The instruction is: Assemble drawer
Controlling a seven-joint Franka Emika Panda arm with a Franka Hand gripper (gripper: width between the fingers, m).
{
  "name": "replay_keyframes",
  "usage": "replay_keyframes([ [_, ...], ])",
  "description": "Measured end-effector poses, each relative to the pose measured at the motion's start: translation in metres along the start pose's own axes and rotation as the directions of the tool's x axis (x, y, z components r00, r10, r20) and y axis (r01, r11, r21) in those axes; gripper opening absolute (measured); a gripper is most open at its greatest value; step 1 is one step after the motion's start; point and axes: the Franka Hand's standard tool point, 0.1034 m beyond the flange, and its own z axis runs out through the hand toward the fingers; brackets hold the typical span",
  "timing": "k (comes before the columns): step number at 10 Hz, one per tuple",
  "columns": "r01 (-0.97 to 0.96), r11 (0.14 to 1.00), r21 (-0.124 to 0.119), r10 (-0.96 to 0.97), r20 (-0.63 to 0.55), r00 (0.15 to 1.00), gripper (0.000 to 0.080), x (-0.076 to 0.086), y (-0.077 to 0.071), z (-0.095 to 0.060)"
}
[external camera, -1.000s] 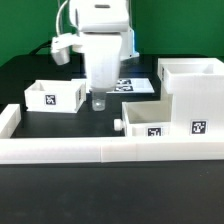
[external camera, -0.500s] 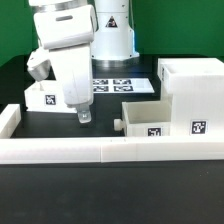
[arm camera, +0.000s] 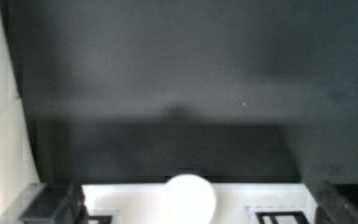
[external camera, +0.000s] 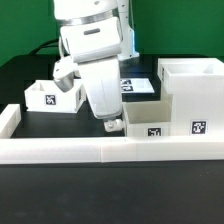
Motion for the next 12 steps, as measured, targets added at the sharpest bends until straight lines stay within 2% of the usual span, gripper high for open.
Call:
replay_keyframes([
  [5, -0.003, 1.0, 0.002, 0.003, 0.0, 1.0, 0.0649, -0.002, -0.001, 0.001],
  [7, -0.004, 1.0, 0.013, 0.004, -0.005, 1.0, 0.0649, 0.0, -0.004, 0.007],
  [12, -0.022, 1.0, 0.016, 0.023, -0.02, 1.0, 0.0649, 0.023, -0.001, 0.011],
])
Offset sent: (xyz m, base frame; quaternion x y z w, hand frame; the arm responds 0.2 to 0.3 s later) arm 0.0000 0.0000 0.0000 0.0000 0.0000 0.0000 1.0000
